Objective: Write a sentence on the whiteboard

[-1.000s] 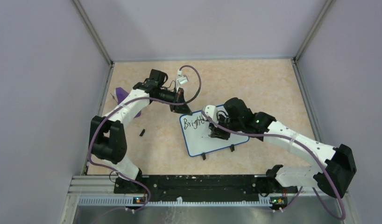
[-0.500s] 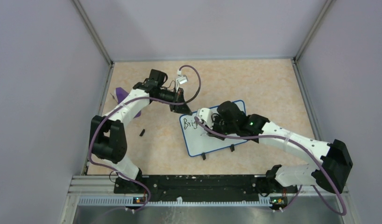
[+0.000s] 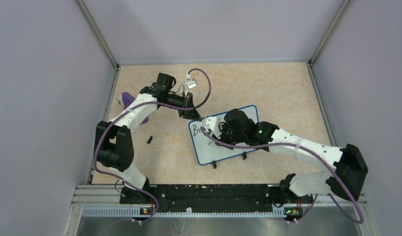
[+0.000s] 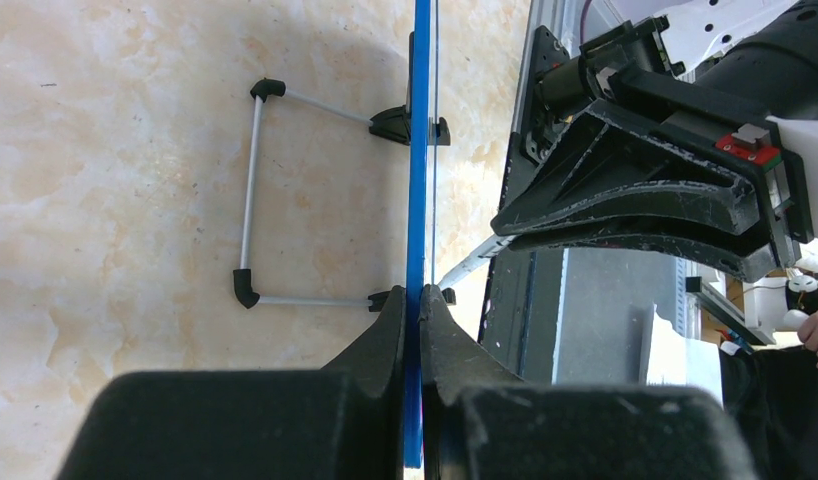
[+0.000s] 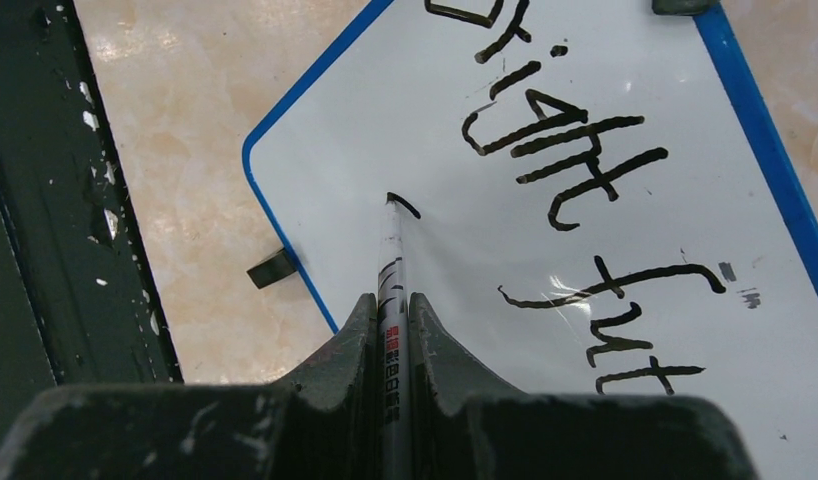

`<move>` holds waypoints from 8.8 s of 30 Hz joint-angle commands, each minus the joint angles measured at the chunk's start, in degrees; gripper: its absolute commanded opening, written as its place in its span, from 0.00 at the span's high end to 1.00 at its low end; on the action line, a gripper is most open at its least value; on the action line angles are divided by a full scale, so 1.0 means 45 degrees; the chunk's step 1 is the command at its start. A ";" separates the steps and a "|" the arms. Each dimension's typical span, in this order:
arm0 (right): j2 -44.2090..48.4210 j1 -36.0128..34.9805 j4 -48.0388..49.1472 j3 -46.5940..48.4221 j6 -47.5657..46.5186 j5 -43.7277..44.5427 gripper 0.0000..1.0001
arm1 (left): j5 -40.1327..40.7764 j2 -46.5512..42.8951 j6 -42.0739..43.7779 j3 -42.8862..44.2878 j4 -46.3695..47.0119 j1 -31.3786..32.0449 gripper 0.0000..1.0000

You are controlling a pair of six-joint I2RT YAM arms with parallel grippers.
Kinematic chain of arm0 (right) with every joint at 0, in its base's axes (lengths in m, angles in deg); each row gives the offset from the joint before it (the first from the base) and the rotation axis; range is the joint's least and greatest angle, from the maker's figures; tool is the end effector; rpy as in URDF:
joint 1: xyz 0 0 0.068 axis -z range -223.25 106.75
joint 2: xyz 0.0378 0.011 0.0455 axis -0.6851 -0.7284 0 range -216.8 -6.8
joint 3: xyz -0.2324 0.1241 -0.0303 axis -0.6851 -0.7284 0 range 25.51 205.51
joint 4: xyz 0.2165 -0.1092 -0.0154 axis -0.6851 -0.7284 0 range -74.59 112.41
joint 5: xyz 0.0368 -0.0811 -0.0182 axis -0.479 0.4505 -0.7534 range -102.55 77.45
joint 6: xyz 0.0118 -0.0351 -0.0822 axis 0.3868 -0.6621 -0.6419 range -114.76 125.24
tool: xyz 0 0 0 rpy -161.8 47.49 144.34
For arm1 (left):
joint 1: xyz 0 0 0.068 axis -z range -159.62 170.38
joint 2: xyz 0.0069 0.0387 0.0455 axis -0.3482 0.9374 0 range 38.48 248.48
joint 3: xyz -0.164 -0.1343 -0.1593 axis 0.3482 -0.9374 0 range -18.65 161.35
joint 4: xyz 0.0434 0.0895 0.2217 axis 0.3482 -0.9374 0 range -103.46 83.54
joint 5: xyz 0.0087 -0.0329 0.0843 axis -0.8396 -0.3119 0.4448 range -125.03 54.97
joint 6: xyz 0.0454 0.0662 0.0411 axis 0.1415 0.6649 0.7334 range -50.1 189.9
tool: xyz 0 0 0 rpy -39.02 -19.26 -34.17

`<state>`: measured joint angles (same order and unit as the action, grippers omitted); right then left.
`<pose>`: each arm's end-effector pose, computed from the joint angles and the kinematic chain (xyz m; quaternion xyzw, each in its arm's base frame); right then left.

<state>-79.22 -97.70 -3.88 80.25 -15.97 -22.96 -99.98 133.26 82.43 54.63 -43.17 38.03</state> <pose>0.1542 0.2410 0.2400 -0.5903 0.7021 0.1914 0.3492 0.2921 -0.1696 0.2500 0.3533 0.7451 -0.5262 0.2077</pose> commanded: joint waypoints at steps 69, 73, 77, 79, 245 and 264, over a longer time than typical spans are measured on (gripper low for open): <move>0.0720 -0.0453 -0.0687 -0.0212 -0.0390 0.1029 1.00 | 0.0792 0.0305 0.0301 0.0096 -0.0617 -0.0228 1.00; 0.0505 -0.0452 -0.0510 -0.0193 -0.0340 0.1684 1.00 | 0.0784 0.0311 0.0281 0.0103 -0.0595 -0.0227 1.00; 0.0328 -0.0443 -0.0418 -0.0099 -0.0325 0.1764 1.00 | 0.0797 0.0300 0.0291 0.0101 -0.0592 -0.0233 1.00; 0.0212 -0.0458 -0.0398 -0.0049 -0.0325 0.1663 1.00 | 0.0783 0.0301 0.0300 0.0096 -0.0582 -0.0233 1.00; 0.1111 0.0787 -0.1118 -0.0046 -0.0164 0.0875 1.00 | 0.0921 0.0371 0.0384 0.0332 -0.0778 -0.0250 1.00; 0.1506 0.1095 -0.1458 -0.0195 -0.0166 0.1385 1.00 | 0.0967 0.0268 0.0396 0.0308 -0.0807 -0.0251 1.00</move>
<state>-74.63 -94.31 -10.32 78.15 -16.60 -19.29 -100.13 134.01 82.43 55.61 -45.46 37.39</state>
